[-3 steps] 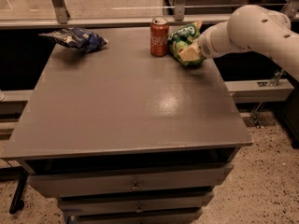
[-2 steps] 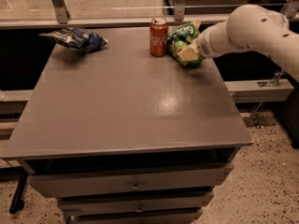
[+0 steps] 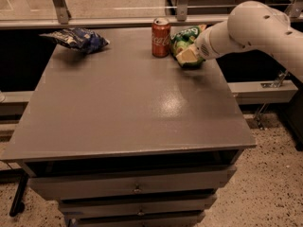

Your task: Move green rice chip bag near coke can

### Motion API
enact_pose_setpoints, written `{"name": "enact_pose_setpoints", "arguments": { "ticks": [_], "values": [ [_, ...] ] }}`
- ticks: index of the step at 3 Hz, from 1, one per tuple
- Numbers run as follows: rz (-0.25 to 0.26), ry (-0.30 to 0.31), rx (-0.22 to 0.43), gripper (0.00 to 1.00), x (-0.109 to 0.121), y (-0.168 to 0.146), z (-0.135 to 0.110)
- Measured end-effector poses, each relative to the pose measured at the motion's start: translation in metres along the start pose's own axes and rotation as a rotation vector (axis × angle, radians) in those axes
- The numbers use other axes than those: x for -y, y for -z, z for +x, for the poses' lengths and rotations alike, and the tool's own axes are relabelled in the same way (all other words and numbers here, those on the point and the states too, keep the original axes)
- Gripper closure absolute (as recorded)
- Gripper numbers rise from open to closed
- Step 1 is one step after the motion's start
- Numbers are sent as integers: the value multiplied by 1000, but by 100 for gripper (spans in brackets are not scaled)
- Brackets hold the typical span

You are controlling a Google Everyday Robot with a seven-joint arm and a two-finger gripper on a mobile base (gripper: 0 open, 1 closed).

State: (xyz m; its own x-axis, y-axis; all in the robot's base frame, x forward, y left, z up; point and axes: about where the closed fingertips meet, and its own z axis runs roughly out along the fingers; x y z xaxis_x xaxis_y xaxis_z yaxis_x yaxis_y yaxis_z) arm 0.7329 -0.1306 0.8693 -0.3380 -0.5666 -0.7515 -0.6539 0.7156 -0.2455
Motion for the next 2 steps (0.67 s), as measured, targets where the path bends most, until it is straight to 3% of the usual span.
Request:
{"name": "enact_pose_setpoints", "arguments": {
  "ticks": [1, 2],
  "values": [
    [-56, 14, 3, 0, -17, 7, -11],
    [-99, 29, 20, 0, -29, 22, -22]
  ]
}}
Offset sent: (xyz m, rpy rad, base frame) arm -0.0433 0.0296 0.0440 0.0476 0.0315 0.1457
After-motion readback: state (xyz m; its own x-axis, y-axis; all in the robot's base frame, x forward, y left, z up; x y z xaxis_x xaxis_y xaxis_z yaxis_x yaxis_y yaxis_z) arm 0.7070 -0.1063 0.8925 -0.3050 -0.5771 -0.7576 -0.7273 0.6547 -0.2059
